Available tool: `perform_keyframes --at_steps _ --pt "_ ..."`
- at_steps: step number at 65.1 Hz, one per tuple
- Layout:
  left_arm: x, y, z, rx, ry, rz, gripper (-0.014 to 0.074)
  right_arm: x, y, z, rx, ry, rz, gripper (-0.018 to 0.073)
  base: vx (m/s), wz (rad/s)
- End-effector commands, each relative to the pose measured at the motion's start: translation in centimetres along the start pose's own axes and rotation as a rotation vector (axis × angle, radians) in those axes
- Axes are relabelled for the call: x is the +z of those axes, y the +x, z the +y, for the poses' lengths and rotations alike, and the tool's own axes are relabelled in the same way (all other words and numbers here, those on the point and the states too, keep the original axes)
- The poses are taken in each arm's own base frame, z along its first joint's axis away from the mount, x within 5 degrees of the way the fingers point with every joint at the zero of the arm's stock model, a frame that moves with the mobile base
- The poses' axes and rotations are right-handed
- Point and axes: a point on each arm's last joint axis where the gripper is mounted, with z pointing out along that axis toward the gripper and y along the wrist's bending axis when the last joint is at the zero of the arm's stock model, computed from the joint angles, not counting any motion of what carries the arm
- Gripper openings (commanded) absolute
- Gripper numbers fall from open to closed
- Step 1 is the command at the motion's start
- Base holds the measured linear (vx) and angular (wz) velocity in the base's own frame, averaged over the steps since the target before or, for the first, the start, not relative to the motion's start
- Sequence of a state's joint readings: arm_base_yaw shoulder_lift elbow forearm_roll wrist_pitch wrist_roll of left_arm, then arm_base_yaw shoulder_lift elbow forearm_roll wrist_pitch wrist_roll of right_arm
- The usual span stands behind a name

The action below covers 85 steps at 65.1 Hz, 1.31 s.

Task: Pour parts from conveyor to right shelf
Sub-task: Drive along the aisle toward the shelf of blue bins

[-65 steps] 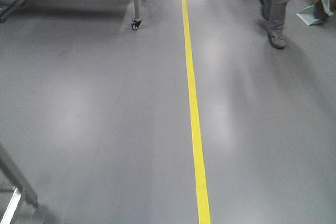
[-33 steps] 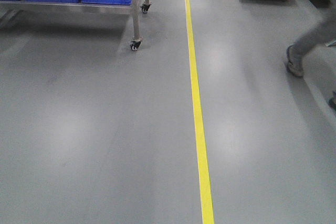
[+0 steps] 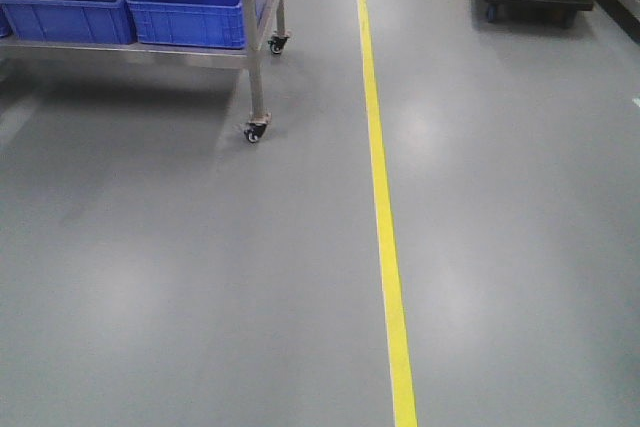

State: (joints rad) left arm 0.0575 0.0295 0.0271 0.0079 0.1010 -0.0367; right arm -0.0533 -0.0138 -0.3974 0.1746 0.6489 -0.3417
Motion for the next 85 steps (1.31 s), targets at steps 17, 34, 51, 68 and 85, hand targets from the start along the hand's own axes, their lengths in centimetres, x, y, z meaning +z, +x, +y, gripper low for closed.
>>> perform_keyframes --at_steps 17,34,51,68,85 --pt "0.01 -1.29 -0.05 -0.016 0.005 -0.081 -0.0006 -0.01 -1.37 -0.35 -0.002 0.021 -0.080 -0.0004 0.69 0.31" --pt "0.01 -1.29 -0.05 -0.016 0.005 -0.081 -0.0006 -0.01 -1.37 -0.35 -0.002 0.021 -0.080 -0.0004 0.68 0.58" --pt "0.01 -1.29 -0.05 -0.016 0.005 -0.081 -0.0006 -0.01 -1.37 -0.35 -0.003 0.022 -0.080 -0.0004 0.67 0.67" --pt "0.01 -1.29 -0.05 -0.016 0.005 -0.081 -0.0006 -0.01 -1.37 -0.35 -0.003 0.022 -0.080 -0.0004 0.68 0.62" --pt "0.01 -1.29 -0.05 -0.016 0.005 -0.081 -0.0006 -0.01 -1.36 -0.36 -0.005 0.023 -0.080 -0.0004 0.67 0.66"
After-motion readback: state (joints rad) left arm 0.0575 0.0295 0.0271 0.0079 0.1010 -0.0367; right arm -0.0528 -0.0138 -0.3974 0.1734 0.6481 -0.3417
